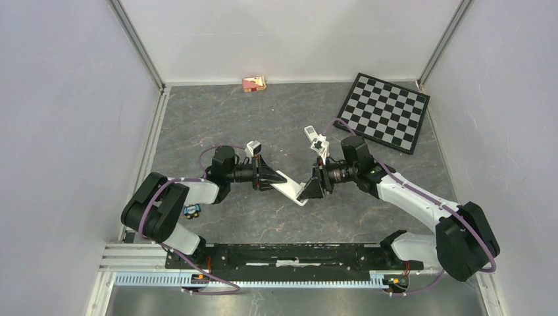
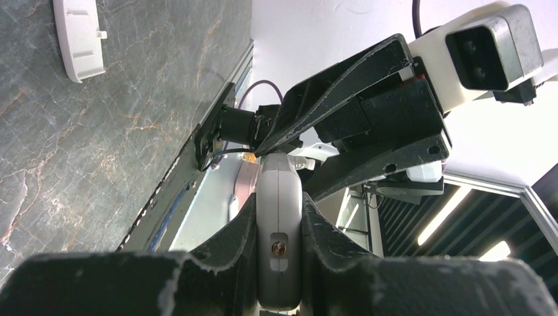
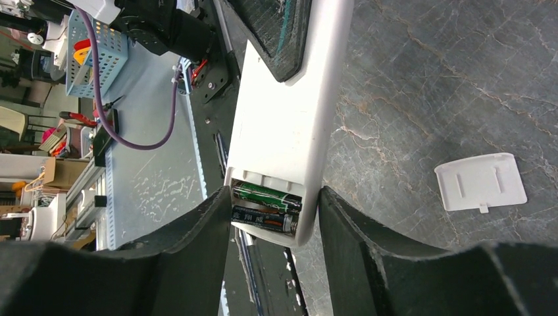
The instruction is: Load the batteries into the remote control
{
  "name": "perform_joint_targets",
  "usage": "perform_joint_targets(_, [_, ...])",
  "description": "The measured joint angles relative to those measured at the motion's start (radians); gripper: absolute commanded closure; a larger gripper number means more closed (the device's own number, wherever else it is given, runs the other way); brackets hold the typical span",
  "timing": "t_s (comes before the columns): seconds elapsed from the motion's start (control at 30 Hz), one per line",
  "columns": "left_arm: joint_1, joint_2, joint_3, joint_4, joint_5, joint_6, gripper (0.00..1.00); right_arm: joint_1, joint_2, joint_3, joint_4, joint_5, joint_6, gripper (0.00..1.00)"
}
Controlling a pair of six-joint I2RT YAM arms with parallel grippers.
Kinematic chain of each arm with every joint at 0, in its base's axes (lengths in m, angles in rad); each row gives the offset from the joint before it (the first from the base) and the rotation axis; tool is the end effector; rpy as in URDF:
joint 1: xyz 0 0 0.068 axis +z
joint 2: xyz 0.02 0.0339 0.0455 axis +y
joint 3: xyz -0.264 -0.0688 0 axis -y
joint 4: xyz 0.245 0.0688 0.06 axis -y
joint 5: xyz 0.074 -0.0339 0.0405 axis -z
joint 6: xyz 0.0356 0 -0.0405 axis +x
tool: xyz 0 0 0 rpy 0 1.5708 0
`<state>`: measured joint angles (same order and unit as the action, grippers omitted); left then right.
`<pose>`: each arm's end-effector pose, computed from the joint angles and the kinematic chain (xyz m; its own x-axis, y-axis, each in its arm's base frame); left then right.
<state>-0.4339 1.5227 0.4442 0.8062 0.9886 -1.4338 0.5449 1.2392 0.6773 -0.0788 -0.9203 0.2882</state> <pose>0.2289 -0.1389 0.1645 -0.9854 -0.1437 0.0910 -0.1105 0.1340 -0.9848 0.1991 0.1538 0.2262 -0.7344 -0.2439 -0.6334 -0.6787 0.2675 0.6839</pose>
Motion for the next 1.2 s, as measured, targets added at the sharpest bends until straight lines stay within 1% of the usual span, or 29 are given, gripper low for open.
perform_joint_targets(0.13, [0.0,0.0,0.0,-0.005,-0.008,0.0,0.98,0.001,0.0,-0.001,0.003,0.0,0.003,0.19])
perform_joint_targets(0.2, [0.0,0.0,0.0,-0.008,-0.013,0.0,0.98,0.001,-0.001,-0.003,0.013,0.0,0.01,0.14])
perform_joint_targets(0.3, [0.0,0.0,0.0,-0.008,-0.017,0.0,0.98,0.001,-0.008,-0.012,0.029,0.001,0.019,0.15])
perform_joint_targets(0.53, [0.0,-0.008,0.0,-0.012,-0.019,0.001,0.98,0.0,-0.02,-0.025,0.057,-0.001,0.016,0.29])
perform_joint_targets(0.63, [0.0,-0.011,0.0,-0.013,-0.018,0.001,0.98,0.0,-0.021,-0.025,0.057,-0.004,0.009,0.31])
perform_joint_targets(0.8, [0.0,-0.012,0.0,-0.015,-0.017,0.0,0.98,0.0,-0.03,-0.027,0.056,-0.004,-0.006,0.37])
perform_joint_targets(0.9, [0.0,-0.012,0.0,-0.015,-0.014,0.0,0.98,-0.002,-0.039,-0.034,0.055,-0.004,-0.015,0.38])
perform_joint_targets(1.0, [0.0,-0.013,0.0,-0.015,-0.012,0.0,0.98,-0.003,-0.047,-0.037,0.056,-0.003,-0.024,0.36])
perform_joint_targets(1.13, [0.0,-0.013,0.0,-0.016,-0.011,0.0,0.98,-0.003,-0.06,-0.038,0.056,-0.005,-0.033,0.25])
perform_joint_targets(1.2, [0.0,-0.013,0.0,-0.016,-0.013,0.0,0.98,-0.003,-0.069,-0.038,0.056,-0.008,-0.037,0.23])
